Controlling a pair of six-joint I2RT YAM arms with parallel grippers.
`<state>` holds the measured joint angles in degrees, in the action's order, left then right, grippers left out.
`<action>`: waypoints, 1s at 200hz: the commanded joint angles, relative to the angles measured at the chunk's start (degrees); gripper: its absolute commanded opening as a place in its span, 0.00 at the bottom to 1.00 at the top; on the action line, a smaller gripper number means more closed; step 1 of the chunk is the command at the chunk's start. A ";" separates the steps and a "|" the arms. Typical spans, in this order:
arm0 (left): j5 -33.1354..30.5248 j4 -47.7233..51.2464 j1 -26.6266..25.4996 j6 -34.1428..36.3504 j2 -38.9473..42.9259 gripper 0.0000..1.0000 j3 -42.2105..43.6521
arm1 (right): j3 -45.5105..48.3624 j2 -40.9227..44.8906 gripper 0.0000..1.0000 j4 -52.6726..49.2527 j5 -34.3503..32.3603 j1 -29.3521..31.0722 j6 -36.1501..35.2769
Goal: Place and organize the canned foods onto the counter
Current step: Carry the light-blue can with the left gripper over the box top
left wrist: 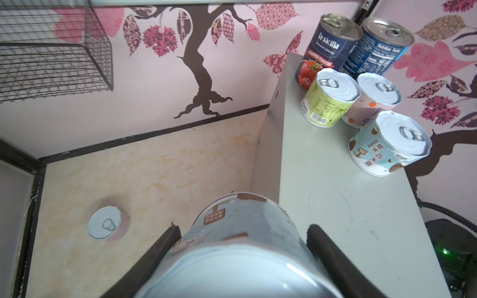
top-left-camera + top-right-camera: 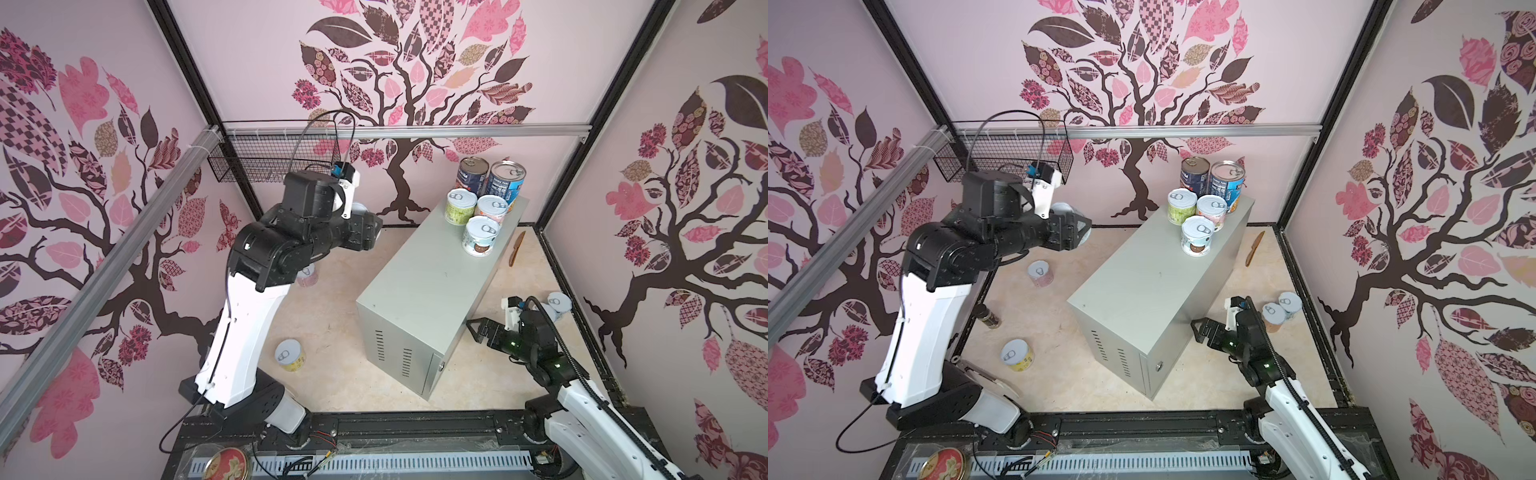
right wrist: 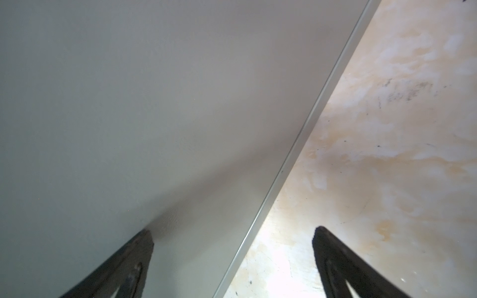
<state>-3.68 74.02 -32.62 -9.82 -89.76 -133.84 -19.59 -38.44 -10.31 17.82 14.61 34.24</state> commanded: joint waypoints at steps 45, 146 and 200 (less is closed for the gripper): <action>-0.44 -1.05 -7.56 3.13 -7.64 0.52 -6.70 | -0.16 1.08 1.00 0.22 0.46 0.92 -1.52; -1.22 -2.66 -12.03 4.02 -17.83 0.52 -12.36 | 1.62 -0.93 1.00 1.28 1.86 0.94 -2.59; -0.01 -5.53 -12.03 3.56 -21.92 0.56 -13.98 | 1.81 -1.81 1.00 2.37 1.82 0.88 -2.78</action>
<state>-4.60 72.42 -44.51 -6.02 -109.75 -144.11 -18.28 -40.16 -10.02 18.76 15.09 32.16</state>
